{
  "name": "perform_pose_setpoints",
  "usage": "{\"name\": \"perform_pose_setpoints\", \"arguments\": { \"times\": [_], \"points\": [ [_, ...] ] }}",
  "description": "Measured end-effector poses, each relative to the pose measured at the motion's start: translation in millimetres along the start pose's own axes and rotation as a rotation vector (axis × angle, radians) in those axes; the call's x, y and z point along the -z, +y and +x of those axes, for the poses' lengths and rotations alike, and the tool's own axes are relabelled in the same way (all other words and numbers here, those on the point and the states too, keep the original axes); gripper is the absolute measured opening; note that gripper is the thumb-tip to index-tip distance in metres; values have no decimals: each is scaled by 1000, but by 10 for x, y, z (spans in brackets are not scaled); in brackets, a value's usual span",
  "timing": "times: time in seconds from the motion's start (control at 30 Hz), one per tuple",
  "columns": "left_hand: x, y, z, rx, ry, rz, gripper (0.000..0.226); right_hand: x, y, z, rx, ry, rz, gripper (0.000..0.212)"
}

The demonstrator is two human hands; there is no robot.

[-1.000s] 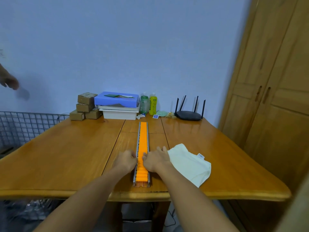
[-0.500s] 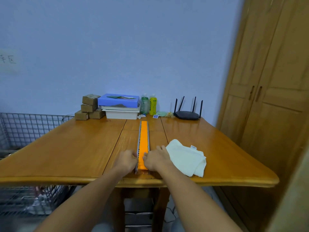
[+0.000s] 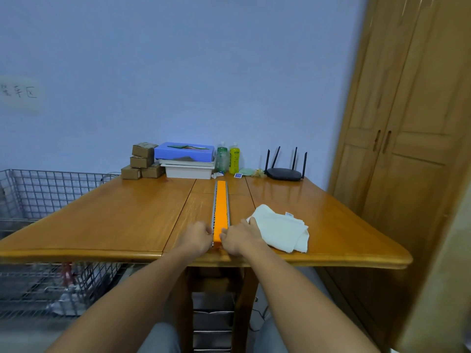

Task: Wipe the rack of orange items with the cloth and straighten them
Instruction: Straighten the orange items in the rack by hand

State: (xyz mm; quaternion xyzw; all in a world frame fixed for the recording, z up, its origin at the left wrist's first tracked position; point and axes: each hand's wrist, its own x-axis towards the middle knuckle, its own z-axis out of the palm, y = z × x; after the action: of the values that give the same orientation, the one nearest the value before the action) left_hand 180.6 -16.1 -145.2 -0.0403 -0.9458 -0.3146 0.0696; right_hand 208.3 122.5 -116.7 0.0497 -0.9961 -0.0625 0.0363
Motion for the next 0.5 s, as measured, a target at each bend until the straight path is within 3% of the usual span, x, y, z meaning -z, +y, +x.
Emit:
{"name": "perform_pose_setpoints", "arguments": {
  "times": [0.5],
  "points": [
    [52, 55, -336, -26, 13, 31, 23, -127, -44, -349, -7, 4, -17, 49]
  ]
}}
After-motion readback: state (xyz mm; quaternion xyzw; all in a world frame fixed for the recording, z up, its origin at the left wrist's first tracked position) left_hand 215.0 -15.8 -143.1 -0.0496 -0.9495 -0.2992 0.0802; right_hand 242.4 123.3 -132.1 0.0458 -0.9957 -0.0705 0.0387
